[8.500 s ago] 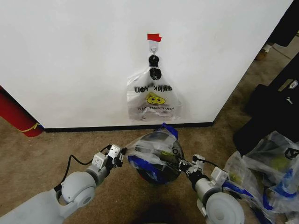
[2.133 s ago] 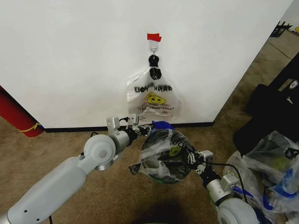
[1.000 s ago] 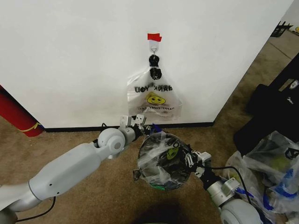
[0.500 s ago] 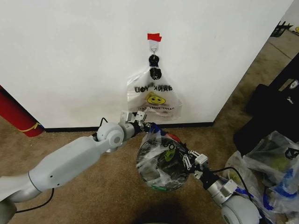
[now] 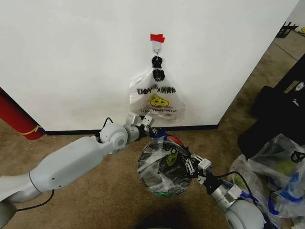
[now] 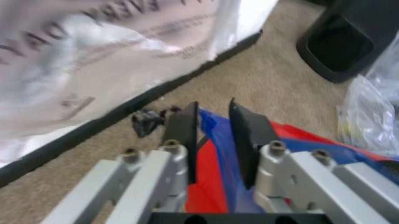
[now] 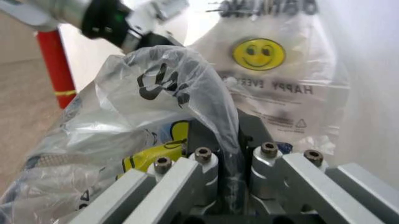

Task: Pick up the garbage bag from the wall and place it over the trash bin.

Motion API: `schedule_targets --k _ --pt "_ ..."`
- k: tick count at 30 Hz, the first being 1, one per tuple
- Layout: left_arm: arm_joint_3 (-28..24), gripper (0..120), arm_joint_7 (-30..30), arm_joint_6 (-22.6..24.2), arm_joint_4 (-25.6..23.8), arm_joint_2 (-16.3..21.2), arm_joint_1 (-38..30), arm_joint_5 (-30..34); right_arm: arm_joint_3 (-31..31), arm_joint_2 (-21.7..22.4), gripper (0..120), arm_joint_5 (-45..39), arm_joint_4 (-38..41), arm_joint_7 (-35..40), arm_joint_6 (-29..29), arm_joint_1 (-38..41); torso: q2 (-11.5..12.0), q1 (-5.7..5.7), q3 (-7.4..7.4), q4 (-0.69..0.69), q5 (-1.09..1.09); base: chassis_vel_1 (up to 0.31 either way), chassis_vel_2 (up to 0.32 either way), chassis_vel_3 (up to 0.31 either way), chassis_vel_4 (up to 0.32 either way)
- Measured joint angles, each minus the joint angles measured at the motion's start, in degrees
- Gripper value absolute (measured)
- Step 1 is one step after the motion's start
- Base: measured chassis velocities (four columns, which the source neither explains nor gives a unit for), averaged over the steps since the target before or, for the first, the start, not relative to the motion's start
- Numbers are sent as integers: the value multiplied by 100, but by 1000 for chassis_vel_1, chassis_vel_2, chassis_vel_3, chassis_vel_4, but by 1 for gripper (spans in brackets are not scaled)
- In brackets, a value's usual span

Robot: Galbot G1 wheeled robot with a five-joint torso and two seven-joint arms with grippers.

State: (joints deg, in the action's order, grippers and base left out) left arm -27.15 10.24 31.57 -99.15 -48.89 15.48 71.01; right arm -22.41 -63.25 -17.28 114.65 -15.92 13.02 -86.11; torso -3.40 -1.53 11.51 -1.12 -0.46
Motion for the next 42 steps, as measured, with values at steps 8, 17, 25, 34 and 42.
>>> schedule_targets --k 8,17,25,34,42 --pt "536 56 353 357 -710 411 505 58 46 -171 1 -556 -53 300 -182 85 0 0 0 2 1 0 0 0 0" --pt "1945 86 1190 -240 -2009 627 1710 118 63 -621 1 -1671 93 900 -516 -5 0 1 -1 3 1 0 0 0 0" --pt "2183 82 1416 -585 -2840 542 2483 -161 -134 -1361 1 -2059 224 1255 -550 -250 0 0 0 -5 0 0 0 0 0" --pt "2337 50 1444 -473 -3622 526 3435 -983 -50 -1697 1 -1887 184 1325 -549 -163 1 1 0 1 0 0 0 0 0" --pt "2032 20 1655 -145 -3707 362 3357 -1017 -79 -1662 1 -1630 251 1317 -459 -310 1 0 0 1 1 0 0 0 0"
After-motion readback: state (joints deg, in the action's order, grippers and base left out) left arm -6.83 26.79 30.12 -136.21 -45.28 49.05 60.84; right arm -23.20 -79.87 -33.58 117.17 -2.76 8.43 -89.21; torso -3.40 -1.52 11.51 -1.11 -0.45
